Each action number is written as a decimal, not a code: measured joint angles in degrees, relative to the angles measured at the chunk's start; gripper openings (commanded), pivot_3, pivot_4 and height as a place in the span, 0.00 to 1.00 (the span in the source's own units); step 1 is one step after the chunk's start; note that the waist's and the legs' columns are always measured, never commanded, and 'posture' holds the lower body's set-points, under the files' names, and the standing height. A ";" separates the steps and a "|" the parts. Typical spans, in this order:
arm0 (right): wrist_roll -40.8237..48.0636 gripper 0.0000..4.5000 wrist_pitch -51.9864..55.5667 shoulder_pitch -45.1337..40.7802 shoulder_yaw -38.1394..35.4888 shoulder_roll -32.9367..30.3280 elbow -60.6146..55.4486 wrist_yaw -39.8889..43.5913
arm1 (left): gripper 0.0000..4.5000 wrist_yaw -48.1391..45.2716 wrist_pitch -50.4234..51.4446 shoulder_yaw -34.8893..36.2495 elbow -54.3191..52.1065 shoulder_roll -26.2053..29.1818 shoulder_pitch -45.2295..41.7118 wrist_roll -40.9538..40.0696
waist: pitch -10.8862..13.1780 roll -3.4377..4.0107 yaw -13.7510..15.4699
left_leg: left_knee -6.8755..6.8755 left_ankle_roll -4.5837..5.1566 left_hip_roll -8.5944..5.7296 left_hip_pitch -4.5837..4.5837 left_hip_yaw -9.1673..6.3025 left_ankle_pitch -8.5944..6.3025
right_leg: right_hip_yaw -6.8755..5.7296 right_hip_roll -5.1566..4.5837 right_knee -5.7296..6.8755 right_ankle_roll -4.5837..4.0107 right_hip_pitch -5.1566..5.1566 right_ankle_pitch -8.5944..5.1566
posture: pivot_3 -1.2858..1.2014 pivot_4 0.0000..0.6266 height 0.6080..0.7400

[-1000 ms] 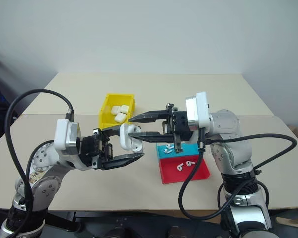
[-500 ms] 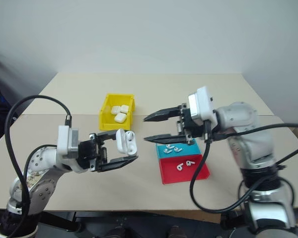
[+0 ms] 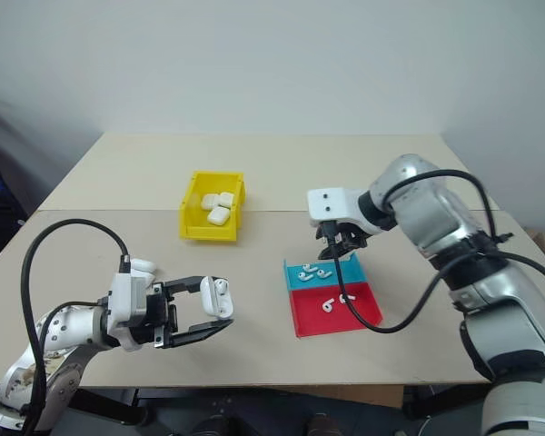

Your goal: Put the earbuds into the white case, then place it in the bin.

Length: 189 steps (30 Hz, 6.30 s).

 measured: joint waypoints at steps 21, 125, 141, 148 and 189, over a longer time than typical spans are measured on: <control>-16.17 0.57 -24.00 -4.71 5.93 13.73 29.50 3.79 | 0.62 2.62 -1.23 -0.79 -1.19 -0.10 1.78 3.35 | 0.01 0.02 0.07 | -0.02 0.00 0.01 0.00 0.01 0.00 | -0.02 0.01 0.02 0.00 0.02 0.01 | 0.52 0.24 1.00; 3.67 0.15 -5.29 4.00 -23.95 2.20 1.56 4.37 | 0.62 5.45 1.57 -1.99 -1.29 -3.65 -10.05 -0.98 | 0.02 0.02 0.36 | -0.01 -0.01 0.00 0.02 -0.04 0.00 | -0.04 0.00 0.02 0.03 0.14 0.02 | 0.52 0.24 1.00; 63.09 0.15 33.30 27.89 -58.02 7.60 -40.71 -25.72 | 0.62 6.01 9.56 -5.22 -1.26 -6.06 -20.54 -7.54 | 0.02 0.01 0.02 | 0.04 0.01 -0.01 0.13 -0.14 0.02 | 0.02 0.08 0.04 0.09 0.29 0.07 | 0.52 0.24 1.00; 75.89 0.15 35.31 29.06 -53.86 8.91 -45.16 -36.47 | 0.62 6.22 10.30 -5.20 -1.28 -6.03 -21.06 -8.25 | 0.02 0.01 0.13 | 0.05 0.01 -0.01 0.08 -0.17 0.02 | 0.01 0.07 0.01 0.10 0.27 0.07 | 0.52 0.24 1.00; 64.03 0.50 24.57 35.56 -40.02 7.02 -49.86 -34.54 | 0.62 6.61 10.11 -5.16 -1.97 -7.12 -20.85 -6.98 | 0.02 0.00 0.22 | 0.05 0.02 -0.02 0.02 -0.20 0.02 | -0.02 0.08 -0.05 0.11 0.23 0.07 | 0.52 0.24 1.00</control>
